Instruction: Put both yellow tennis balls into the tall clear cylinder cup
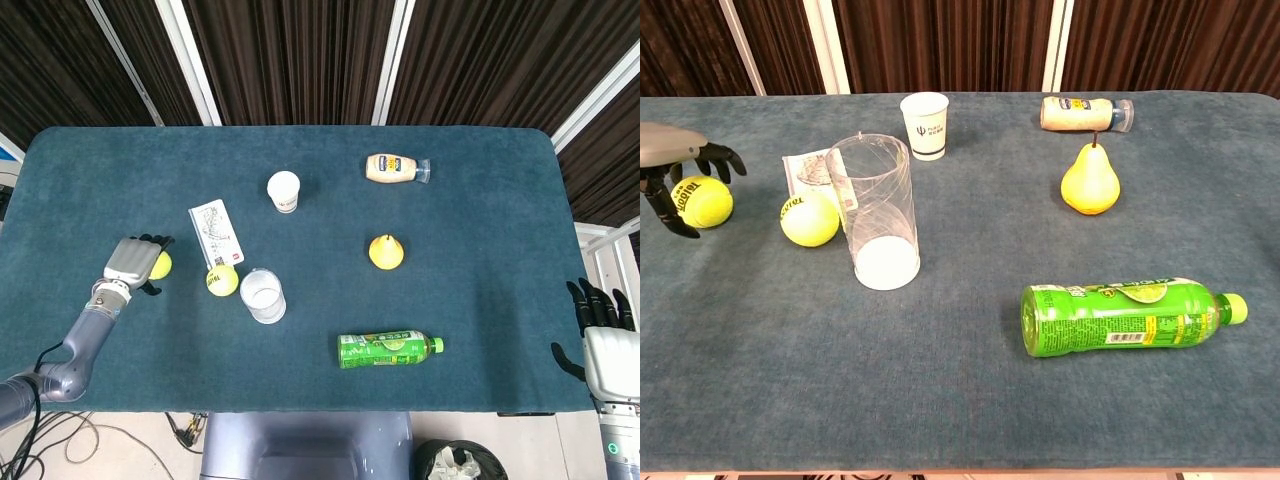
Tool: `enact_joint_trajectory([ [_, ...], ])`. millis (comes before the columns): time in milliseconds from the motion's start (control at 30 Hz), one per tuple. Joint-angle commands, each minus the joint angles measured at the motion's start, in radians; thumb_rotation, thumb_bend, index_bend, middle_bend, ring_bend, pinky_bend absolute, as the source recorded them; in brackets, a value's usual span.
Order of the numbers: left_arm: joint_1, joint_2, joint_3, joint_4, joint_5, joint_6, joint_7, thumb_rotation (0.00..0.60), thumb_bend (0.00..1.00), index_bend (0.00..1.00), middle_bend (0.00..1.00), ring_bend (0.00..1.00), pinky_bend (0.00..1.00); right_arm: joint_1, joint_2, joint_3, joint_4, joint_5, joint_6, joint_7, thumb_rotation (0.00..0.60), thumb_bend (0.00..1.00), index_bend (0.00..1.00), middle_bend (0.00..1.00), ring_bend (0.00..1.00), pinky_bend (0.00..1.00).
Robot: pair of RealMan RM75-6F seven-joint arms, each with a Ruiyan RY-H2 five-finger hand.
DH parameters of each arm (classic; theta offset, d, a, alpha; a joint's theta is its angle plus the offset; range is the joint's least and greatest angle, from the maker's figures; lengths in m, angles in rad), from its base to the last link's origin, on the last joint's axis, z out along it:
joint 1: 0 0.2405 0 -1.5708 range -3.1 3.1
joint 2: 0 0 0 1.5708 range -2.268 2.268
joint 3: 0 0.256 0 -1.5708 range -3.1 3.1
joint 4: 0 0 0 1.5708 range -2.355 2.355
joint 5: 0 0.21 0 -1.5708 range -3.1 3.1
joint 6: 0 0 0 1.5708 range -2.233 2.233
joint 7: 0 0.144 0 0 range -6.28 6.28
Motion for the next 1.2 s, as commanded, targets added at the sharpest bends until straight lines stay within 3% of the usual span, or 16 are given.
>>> enact_joint_trajectory([
  [33, -0.007, -0.017, 0.008, 0.019, -0.011, -0.002, 0.010, 0.600, 0.08, 0.26, 0.31, 0.27, 0.42, 0.000, 0.000, 0.000, 0.001, 0.002, -0.001, -0.001, 0.600, 0.34, 0.08, 0.08, 0.11, 0.04],
  [267, -0.009, -0.045, 0.019, 0.051, 0.014, 0.038, 0.022, 0.600, 0.29, 0.36, 0.46, 0.38, 0.52, -0.002, 0.000, 0.001, 0.001, 0.005, 0.001, -0.003, 0.600, 0.34, 0.08, 0.08, 0.11, 0.04],
  [500, 0.001, 0.001, -0.001, -0.003, 0.053, 0.107, -0.004, 0.600, 0.34, 0.41, 0.47, 0.39, 0.53, -0.006, 0.004, 0.005, -0.002, 0.007, 0.011, 0.004, 0.600, 0.34, 0.08, 0.08, 0.11, 0.04],
  [933, 0.002, 0.248, -0.105, -0.419, 0.190, 0.305, -0.010, 0.600, 0.32, 0.41, 0.48, 0.39, 0.53, -0.011, 0.008, 0.006, -0.008, 0.005, 0.018, 0.009, 0.600, 0.34, 0.08, 0.08, 0.11, 0.04],
  [1200, -0.050, 0.262, -0.144, -0.587, 0.180, 0.300, 0.038, 0.600, 0.31, 0.41, 0.48, 0.39, 0.53, -0.010, 0.009, 0.006, -0.009, 0.008, 0.014, 0.012, 0.600, 0.34, 0.08, 0.08, 0.11, 0.04],
])
